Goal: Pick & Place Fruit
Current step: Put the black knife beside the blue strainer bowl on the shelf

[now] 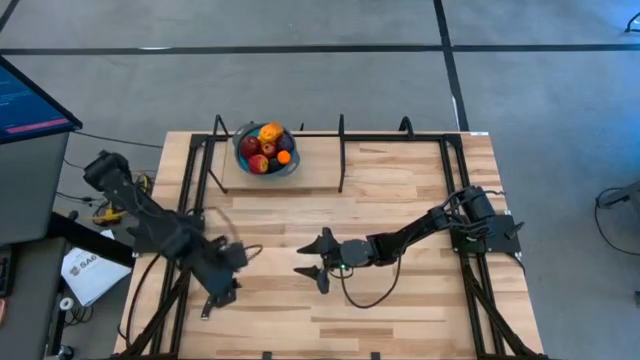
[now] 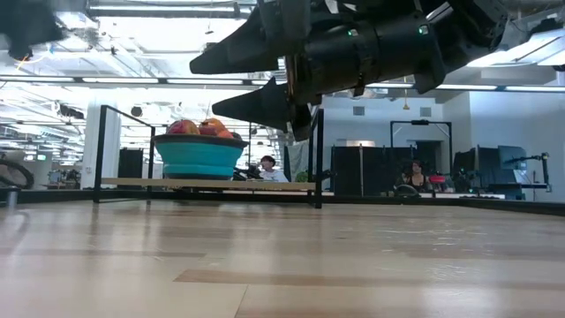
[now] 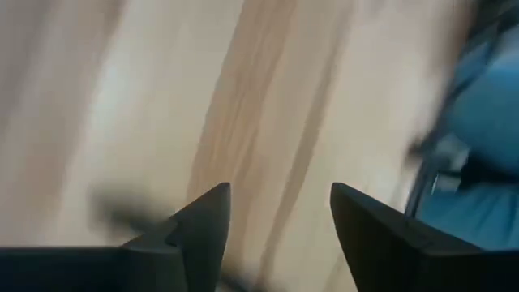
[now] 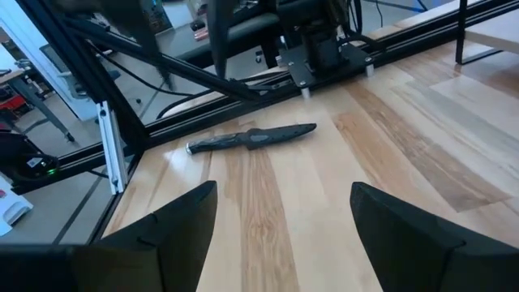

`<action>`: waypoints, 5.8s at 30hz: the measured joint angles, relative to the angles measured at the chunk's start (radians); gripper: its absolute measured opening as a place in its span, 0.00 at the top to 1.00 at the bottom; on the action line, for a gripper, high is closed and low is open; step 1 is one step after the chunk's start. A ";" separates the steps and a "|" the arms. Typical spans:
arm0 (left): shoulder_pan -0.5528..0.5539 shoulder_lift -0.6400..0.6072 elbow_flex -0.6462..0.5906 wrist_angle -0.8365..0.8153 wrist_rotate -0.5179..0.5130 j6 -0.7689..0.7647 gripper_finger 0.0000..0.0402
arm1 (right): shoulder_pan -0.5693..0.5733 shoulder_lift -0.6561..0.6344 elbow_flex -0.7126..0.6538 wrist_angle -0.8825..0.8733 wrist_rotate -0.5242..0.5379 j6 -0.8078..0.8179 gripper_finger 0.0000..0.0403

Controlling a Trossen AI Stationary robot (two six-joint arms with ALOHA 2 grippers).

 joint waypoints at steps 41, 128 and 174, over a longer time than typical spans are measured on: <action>-0.237 0.183 -0.370 0.280 0.203 -0.986 0.60 | -0.001 0.000 0.000 0.007 0.000 -0.018 0.31; 0.162 -0.129 -0.341 1.364 -0.359 0.744 0.30 | 0.093 -0.110 0.101 -0.386 0.194 0.218 0.79; -0.033 -0.268 -0.343 1.037 -0.587 0.660 0.28 | -0.560 0.230 1.163 -1.726 -0.384 0.378 0.77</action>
